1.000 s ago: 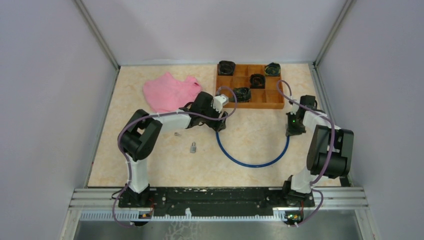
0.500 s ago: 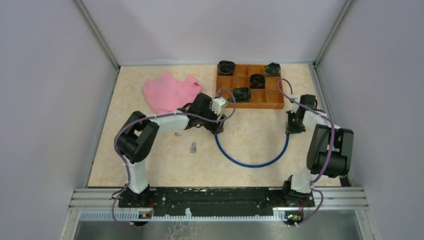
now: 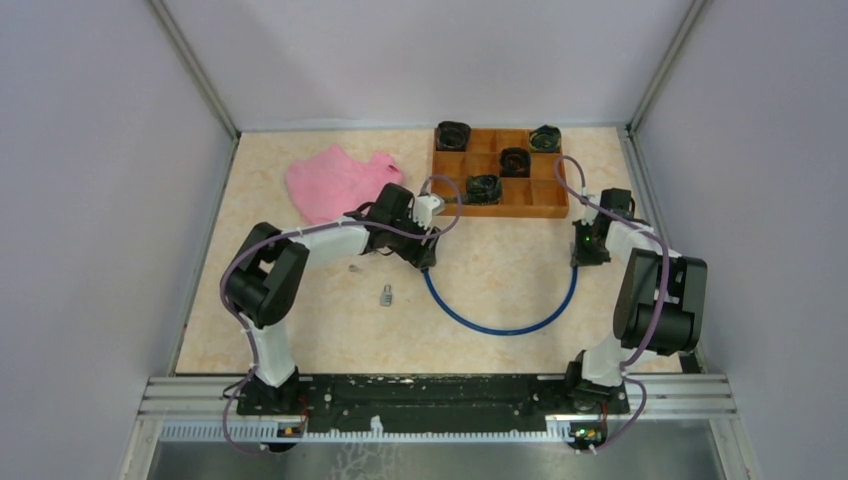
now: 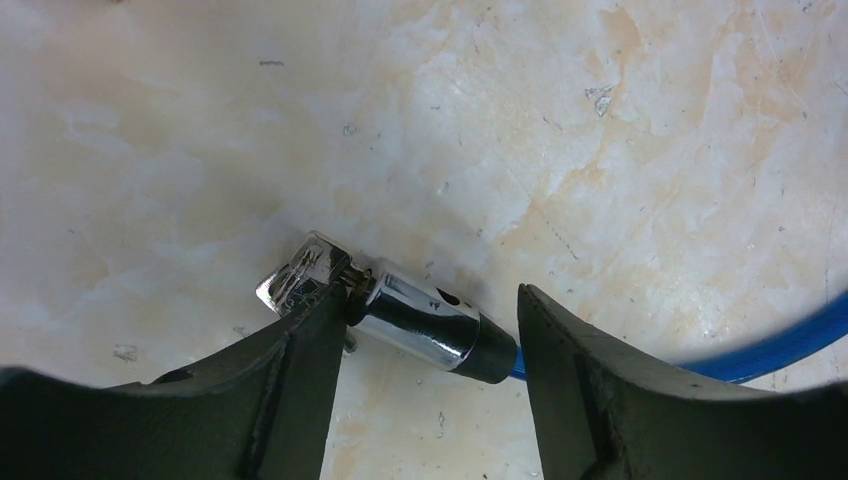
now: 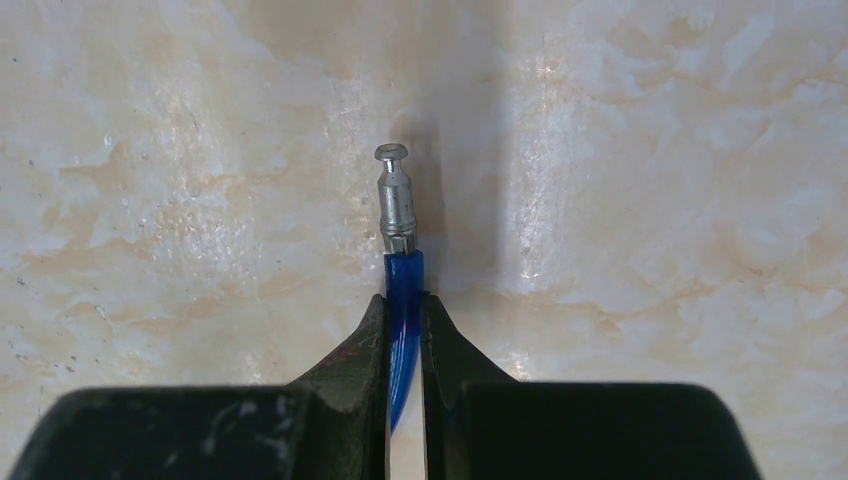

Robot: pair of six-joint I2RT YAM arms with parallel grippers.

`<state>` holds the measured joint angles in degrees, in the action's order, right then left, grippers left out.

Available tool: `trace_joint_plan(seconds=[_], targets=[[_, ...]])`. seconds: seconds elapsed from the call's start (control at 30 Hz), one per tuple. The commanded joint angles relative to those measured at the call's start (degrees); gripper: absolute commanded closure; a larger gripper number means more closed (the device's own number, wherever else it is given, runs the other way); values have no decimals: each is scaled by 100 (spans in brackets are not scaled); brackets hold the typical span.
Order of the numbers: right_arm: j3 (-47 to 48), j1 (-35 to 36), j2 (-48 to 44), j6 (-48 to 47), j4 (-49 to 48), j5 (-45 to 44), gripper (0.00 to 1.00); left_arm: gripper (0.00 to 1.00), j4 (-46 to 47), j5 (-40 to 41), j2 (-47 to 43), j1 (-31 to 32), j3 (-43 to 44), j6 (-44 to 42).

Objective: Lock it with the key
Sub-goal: Pick up the lock from the center of the board.

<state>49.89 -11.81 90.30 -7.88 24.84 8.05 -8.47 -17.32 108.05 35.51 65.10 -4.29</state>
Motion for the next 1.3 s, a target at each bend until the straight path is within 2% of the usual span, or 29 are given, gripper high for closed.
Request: trace_joint_plan(seconds=[0.0,0.2,0.57,0.83,1.03,1.27], targets=[[185,-41,-143,-38,-212,148,100,31,-1186,-98,120,-130,-411,157],[199,-40,-94,-17,-217,175,100,32,-1206,-243,-50,-256,-558,136],[162,-47,-205,6,-299,40,100,25,-1254,-309,-520,-325,-580,58],[203,-540,-211,103,-389,30,100,23,-1280,-258,-727,-326,-460,43],[192,-1050,-138,257,-448,275,100,23,-1326,-430,-588,-302,-418,109],[76,-1061,-215,311,-448,396,100,23,-1246,-899,-48,-172,-211,411]])
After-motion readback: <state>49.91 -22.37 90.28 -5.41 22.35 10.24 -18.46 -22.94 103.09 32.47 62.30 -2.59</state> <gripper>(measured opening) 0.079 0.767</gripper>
